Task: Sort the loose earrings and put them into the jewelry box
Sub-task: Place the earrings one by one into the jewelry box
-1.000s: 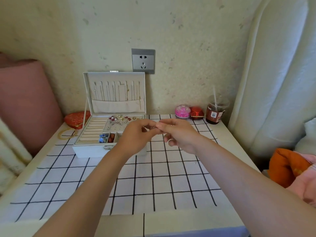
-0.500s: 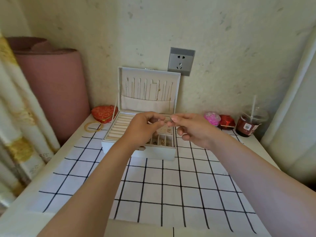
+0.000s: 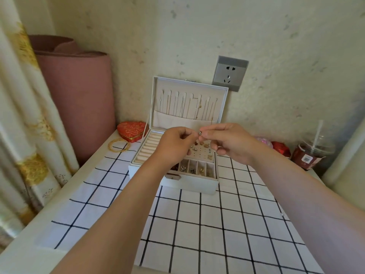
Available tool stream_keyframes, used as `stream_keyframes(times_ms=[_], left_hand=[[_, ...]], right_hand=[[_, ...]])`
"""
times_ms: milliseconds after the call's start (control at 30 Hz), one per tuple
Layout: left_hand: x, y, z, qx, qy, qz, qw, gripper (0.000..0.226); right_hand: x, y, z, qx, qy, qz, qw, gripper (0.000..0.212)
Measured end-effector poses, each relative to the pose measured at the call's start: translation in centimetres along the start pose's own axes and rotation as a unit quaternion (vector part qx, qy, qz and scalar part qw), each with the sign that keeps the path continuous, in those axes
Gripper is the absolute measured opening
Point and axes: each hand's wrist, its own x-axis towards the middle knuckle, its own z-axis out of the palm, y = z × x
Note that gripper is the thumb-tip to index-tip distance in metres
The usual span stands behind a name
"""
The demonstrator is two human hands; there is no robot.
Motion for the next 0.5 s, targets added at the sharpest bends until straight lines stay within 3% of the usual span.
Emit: stream_keyframes(times_ms=[100, 233, 500], left_hand=[[0.2, 0.2, -0.3, -0.007, 0.015, -0.001, 1.000, 0.014], [0.5, -0.3, -0.9, -0.014, 0.034, -0.021, 0.999, 0.015], [0.7, -0.9, -1.6, 0.016, -0.004, -0.053, 0.998, 0.027]], right_hand=[[0.7, -0.4, 0.2, -0.076, 0.023, -0.039, 0.996, 0.022], [2.0, 0.2, 0.2, -0.125, 0.101, -0.089, 0.983, 0.008], [2.8, 3.4, -0.2, -0.402, 0.113, -0.143, 0.898, 0.009]])
